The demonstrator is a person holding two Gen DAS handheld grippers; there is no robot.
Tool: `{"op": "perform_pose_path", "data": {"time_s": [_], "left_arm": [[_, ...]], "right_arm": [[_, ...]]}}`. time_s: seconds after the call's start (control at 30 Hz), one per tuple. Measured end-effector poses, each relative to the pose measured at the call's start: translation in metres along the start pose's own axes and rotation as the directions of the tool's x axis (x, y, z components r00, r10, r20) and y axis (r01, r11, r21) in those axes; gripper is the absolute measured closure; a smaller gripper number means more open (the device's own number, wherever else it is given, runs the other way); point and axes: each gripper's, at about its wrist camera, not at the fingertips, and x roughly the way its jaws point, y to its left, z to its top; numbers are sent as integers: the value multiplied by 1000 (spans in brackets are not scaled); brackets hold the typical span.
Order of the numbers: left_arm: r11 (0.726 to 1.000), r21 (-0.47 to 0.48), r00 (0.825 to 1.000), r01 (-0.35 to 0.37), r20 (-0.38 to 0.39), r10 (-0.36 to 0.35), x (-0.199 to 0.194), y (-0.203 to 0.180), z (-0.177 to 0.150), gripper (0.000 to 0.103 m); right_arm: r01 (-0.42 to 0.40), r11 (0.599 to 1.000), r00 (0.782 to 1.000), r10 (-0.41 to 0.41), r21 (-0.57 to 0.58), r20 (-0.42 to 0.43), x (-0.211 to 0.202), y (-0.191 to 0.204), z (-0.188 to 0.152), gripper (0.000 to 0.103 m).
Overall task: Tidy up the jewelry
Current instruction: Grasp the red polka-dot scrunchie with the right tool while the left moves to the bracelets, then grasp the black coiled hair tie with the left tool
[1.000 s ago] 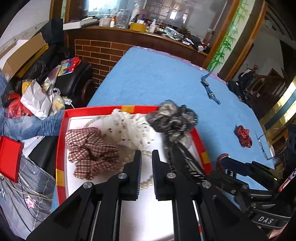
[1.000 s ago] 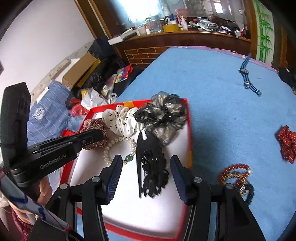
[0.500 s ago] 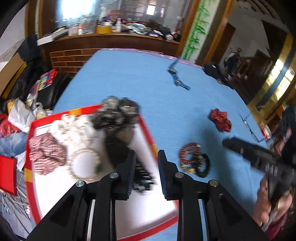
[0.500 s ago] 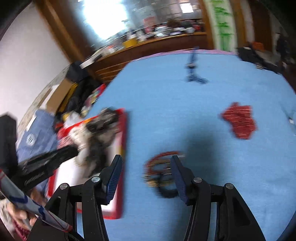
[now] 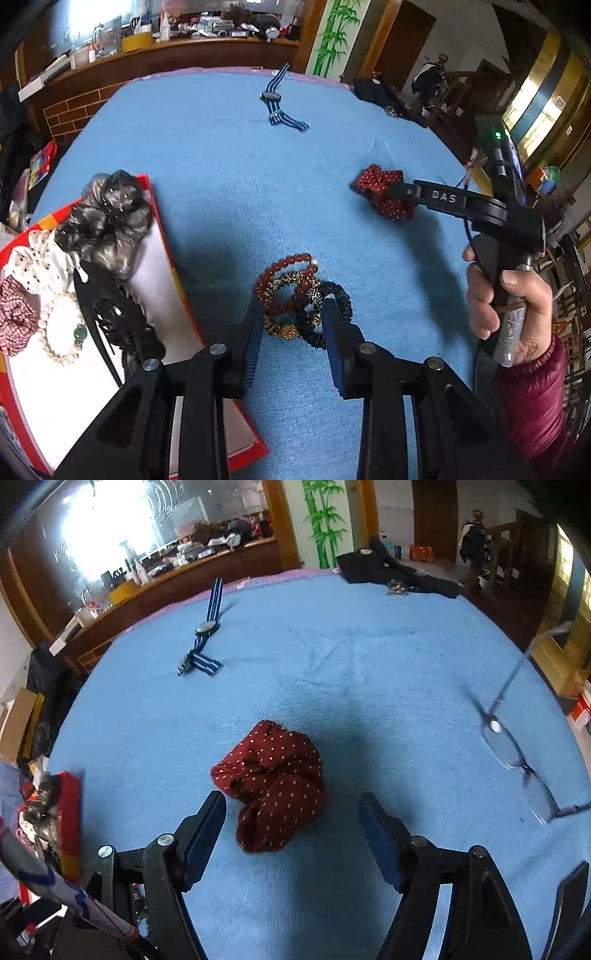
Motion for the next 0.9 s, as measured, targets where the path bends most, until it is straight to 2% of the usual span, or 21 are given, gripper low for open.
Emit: {"op": "perform_pose_path", "data": {"time_s": [0.07, 0.1, 0.17, 0.27, 0.4, 0.8, 0.9], "left_arm": [[1000, -5, 1000, 0, -7, 0, 3, 0, 0, 72], [1000, -8, 1000, 0, -11, 0, 5, 0, 0, 72], [1000, -15, 1000, 4, -19, -4, 8, 0, -1, 72], [1000, -20, 999, 7, -39, -8, 19, -3, 1, 72], [1000, -8, 998, 4, -65, -4, 32, -14, 3, 76], [997, 5, 990, -75, -115, 75, 56, -20, 3, 83], [997, -4, 990, -79, -117, 78, 62, -19, 1, 89]], "right_arm": [[-9, 1000, 1000, 9, -21, -5, 7, 3, -2, 26], [-9, 999, 1000, 9, -36, -16, 11, 5, -4, 29], [-14, 998, 998, 10, -58, -64, 21, 8, -9, 83], [-45, 998, 998, 43, -34, -43, 14, 0, -11, 88], [-100, 995, 995, 100, 7, 28, -12, -11, -10, 88], [-190, 982, 981, 189, 17, 51, -33, -8, -12, 85], [-201, 979, 978, 200, 10, 58, -36, -6, -13, 85]]}}
